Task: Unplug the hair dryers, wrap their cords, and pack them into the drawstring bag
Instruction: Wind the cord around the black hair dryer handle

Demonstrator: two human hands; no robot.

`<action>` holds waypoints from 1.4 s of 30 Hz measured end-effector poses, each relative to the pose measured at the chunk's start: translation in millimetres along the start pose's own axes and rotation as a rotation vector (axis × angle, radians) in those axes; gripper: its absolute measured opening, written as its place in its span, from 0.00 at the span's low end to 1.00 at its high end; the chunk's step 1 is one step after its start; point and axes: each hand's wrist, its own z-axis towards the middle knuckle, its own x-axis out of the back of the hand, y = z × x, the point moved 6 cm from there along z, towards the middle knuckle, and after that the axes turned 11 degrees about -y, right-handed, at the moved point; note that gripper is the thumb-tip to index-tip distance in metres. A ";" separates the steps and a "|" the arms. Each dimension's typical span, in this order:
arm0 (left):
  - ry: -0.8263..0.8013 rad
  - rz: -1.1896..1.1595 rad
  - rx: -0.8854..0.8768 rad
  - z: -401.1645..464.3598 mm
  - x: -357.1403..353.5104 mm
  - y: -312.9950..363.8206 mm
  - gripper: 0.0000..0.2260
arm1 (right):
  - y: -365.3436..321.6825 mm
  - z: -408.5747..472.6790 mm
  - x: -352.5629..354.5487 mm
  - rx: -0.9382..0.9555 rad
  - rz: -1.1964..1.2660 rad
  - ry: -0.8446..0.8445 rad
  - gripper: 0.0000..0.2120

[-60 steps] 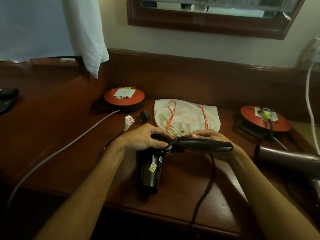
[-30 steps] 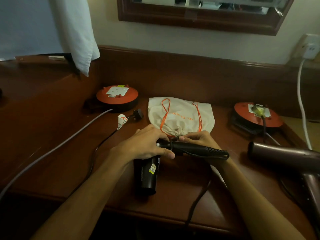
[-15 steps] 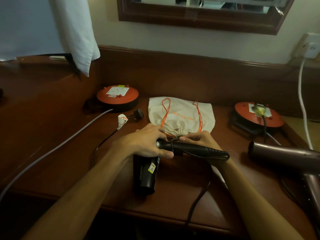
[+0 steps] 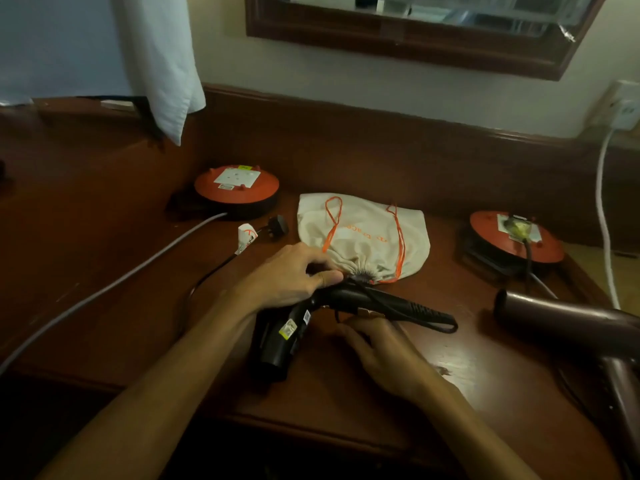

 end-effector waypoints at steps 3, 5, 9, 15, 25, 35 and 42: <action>-0.094 -0.056 -0.003 2.9 -1.5 -1.7 0.09 | 5.7 -1.0 3.8 -0.023 -0.009 0.095 0.12; -0.087 -0.116 -0.024 -1.2 -0.5 -3.5 0.12 | 9.1 1.4 5.3 -0.047 -0.034 0.121 0.11; -0.124 -0.072 0.003 -5.8 -1.6 -3.1 0.19 | 19.4 5.4 14.9 -0.106 -0.080 0.161 0.11; -0.312 0.070 0.151 7.4 -1.8 -4.3 0.23 | 23.7 11.4 23.3 -0.148 -0.181 0.088 0.13; -0.250 0.155 0.178 17.0 -6.6 -6.4 0.25 | 10.1 7.8 25.1 -0.038 -0.006 -0.018 0.11; -0.163 0.315 0.123 14.6 -6.9 4.7 0.22 | -33.2 -39.8 1.3 -0.226 0.679 -0.077 0.10; -0.139 0.372 0.103 10.1 -12.3 11.8 0.25 | -52.0 -49.6 35.3 -0.175 0.410 -0.157 0.11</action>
